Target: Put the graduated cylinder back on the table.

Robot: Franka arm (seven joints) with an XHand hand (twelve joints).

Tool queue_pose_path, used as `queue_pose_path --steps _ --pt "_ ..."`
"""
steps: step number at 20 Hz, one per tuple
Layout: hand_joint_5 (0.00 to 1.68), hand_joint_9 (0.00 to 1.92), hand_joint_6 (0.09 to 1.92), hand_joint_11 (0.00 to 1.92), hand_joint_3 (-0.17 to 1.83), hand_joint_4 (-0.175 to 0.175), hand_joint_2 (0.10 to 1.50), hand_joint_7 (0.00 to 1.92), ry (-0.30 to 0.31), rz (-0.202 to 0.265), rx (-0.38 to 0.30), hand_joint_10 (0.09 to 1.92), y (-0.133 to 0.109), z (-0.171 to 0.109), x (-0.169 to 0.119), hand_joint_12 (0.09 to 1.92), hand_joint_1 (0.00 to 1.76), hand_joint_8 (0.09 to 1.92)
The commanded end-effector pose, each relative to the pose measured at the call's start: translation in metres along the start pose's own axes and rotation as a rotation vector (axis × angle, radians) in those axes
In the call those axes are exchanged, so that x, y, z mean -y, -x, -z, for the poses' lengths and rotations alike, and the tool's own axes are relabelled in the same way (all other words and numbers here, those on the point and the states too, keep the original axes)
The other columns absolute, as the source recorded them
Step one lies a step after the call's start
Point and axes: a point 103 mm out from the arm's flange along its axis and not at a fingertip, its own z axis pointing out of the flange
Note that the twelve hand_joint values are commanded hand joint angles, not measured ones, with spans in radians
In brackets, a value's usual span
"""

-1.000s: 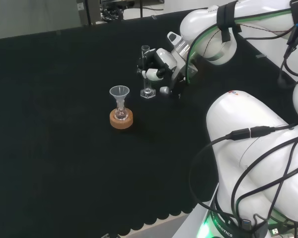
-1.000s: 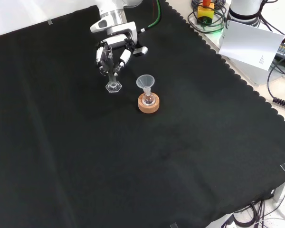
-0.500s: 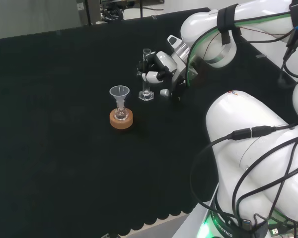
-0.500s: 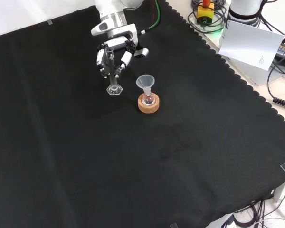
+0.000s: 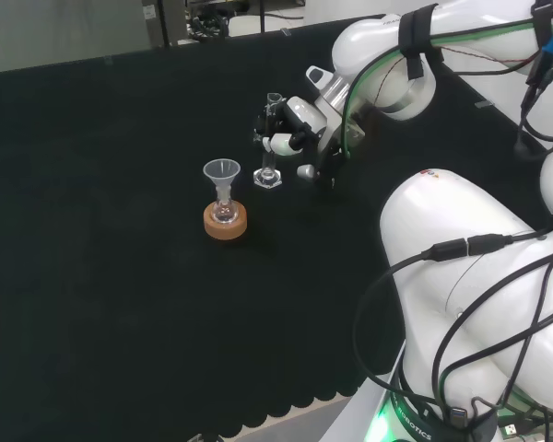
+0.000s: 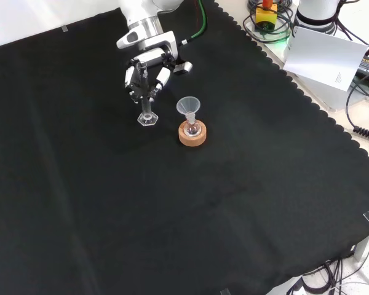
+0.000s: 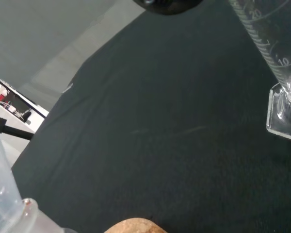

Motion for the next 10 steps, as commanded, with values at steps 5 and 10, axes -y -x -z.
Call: queue_pose_path --steps 5,10 --pt "0.75 1.05 0.69 0.64 -0.17 -0.051 1.13 0.72 -0.055 -0.018 0.036 0.09 -0.0061 0.0045 -0.0016 1.17 1.15 0.61" --pt "0.66 0.96 0.67 0.50 -0.17 -0.053 1.09 0.64 -0.055 -0.026 0.052 0.09 -0.0103 0.0083 -0.0029 1.25 1.09 0.62"
